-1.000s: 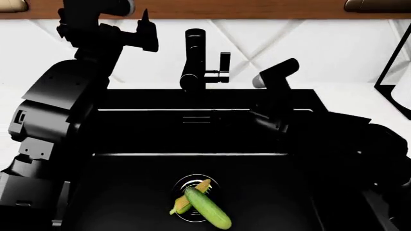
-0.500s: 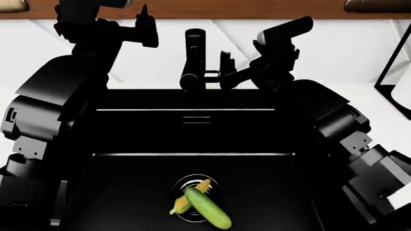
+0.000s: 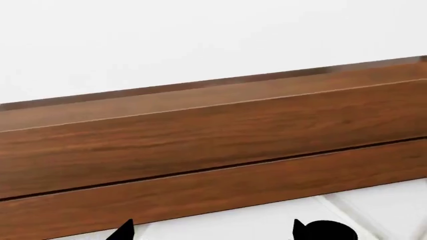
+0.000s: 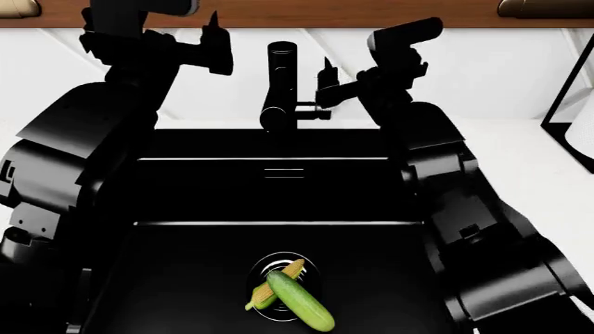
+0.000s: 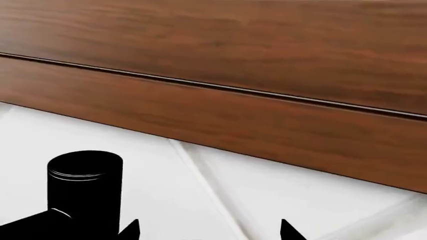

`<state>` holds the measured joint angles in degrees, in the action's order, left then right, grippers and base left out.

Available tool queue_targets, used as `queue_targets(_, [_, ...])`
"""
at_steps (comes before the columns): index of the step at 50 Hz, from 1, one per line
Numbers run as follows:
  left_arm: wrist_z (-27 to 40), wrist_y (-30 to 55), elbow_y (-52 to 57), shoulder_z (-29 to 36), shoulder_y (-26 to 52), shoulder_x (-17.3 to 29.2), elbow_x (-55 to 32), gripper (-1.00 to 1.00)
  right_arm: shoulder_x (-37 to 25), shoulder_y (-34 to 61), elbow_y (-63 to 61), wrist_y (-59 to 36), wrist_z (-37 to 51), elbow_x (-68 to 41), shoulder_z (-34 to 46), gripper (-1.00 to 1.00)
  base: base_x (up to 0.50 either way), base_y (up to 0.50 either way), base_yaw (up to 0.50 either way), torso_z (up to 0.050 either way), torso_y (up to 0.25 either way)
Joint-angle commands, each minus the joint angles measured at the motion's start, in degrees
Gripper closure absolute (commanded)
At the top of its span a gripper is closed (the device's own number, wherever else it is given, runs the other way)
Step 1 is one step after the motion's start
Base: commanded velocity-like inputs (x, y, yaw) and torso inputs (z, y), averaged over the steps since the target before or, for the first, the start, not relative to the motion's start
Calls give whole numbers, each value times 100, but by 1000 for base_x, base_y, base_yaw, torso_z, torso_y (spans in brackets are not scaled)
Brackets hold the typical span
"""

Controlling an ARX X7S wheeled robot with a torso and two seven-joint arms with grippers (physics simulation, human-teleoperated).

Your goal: Pick up the fruits and vegetables and place them in the sink. Turn on the sink faucet to wash them. Then turn the sink off and put them in the tray.

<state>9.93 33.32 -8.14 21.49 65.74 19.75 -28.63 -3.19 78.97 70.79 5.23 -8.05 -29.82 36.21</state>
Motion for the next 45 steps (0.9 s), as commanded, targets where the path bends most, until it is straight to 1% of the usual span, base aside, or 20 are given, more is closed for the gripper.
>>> queue_targets(1, [31, 67, 177, -5, -119, 77, -55, -100, 318, 221, 419, 119, -215, -45, 193, -100, 0, 0, 0, 0, 0])
queue_targets(4, [-48, -68, 0, -13, -82, 6, -58, -100, 318, 199, 419, 462, -198, -601, 463, -100, 0, 0, 0, 0, 0])
queue_targets(8, [-93, -126, -27, -8, -110, -41, -90, -100, 318, 61, 419, 898, 2, -960, 947, -100, 0, 0, 0, 0, 0])
queue_targets(13, [-104, -196, -145, -24, -128, -40, -77, -100, 318, 36, 419, 980, 31, -865, 797, -100, 0, 0, 0, 0, 0])
queue_targets(17, [-122, -215, -134, 7, -113, -18, -49, -100, 318, -2, 419, 984, 70, -985, 896, -100, 0, 0, 0, 0, -21])
queue_targets(20, [-167, -243, -68, 103, -96, 30, 31, -100, 318, -21, 419, 944, 105, -1091, 856, -100, 0, 0, 0, 0, -250])
queue_targets(26, [-168, -127, 146, 140, -23, 135, 35, -100, 319, 11, 419, 925, 158, -1549, 1262, -100, 0, 0, 0, 0, -250])
queue_targets(30, [-139, -85, 227, 128, -36, 173, 20, -100, 319, 56, 419, 901, 173, -1567, 1284, -100, 0, 0, 0, 0, -250])
queue_targets(34, [-119, -46, 280, 97, -43, 194, -19, -100, 318, 101, 420, 894, 164, -1374, 1072, -100, 0, 0, 0, 0, -250])
queue_targets(42, [-34, 65, 423, -9, -53, 263, -113, -100, 318, 211, 420, 857, 123, -905, 586, -100, 0, 0, 0, 0, 0])
queue_targets(45, [-14, 86, 454, -29, -59, 286, -127, -100, 319, 210, 420, 941, 152, -925, 651, -100, 0, 0, 0, 0, 0])
